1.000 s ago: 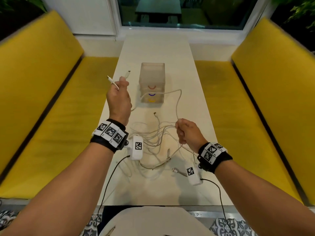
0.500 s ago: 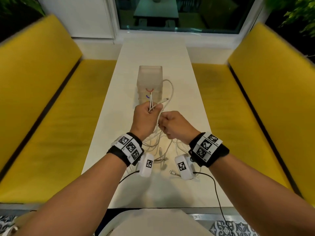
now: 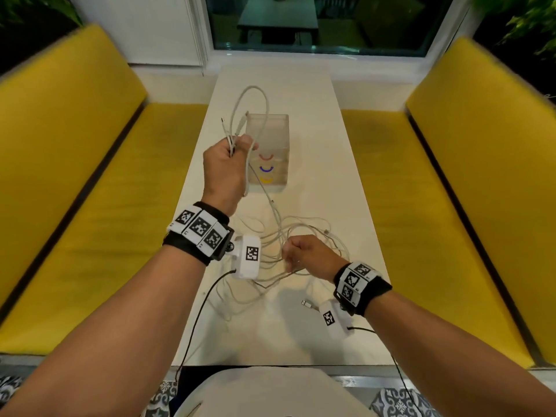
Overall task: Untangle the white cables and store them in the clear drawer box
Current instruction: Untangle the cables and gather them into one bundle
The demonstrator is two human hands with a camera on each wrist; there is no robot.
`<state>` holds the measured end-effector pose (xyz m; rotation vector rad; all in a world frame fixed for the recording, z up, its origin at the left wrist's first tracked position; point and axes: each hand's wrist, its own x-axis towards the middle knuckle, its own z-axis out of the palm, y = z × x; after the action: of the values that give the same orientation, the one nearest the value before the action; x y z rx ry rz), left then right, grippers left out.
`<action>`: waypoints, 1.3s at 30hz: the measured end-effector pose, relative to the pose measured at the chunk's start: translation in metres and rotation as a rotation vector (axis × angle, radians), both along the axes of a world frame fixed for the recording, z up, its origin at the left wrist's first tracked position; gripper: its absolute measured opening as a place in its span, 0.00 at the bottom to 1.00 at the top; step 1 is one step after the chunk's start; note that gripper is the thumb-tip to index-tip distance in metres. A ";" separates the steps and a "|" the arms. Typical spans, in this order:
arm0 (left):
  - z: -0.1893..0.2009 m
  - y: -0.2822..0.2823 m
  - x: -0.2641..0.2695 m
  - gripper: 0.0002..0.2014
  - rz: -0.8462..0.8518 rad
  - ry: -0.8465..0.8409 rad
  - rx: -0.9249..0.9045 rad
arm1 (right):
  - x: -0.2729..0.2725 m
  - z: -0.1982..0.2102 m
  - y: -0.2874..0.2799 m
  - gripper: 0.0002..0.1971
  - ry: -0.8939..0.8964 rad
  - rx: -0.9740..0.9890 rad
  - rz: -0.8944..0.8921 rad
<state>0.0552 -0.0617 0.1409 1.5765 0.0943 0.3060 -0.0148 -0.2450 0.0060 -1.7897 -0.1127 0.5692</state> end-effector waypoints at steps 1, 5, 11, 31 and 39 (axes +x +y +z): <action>-0.001 0.000 -0.001 0.13 -0.007 0.002 0.040 | 0.000 0.001 0.002 0.13 0.029 0.028 0.018; -0.011 0.001 -0.002 0.14 -0.068 0.043 0.075 | 0.000 0.012 0.003 0.14 0.079 0.239 -0.058; -0.045 0.004 -0.002 0.05 0.056 0.226 0.102 | 0.018 0.048 -0.005 0.11 -0.030 0.449 -0.344; -0.049 0.010 -0.005 0.08 0.196 0.262 0.227 | 0.027 0.059 -0.012 0.14 -0.016 0.583 -0.615; -0.043 0.016 -0.001 0.16 0.182 0.206 0.137 | 0.050 0.093 -0.031 0.10 -0.247 0.658 -0.501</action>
<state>0.0543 -0.0455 0.0976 1.7360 0.3853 0.2965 0.0354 -0.2764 0.0990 -1.1681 -0.0120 -0.0599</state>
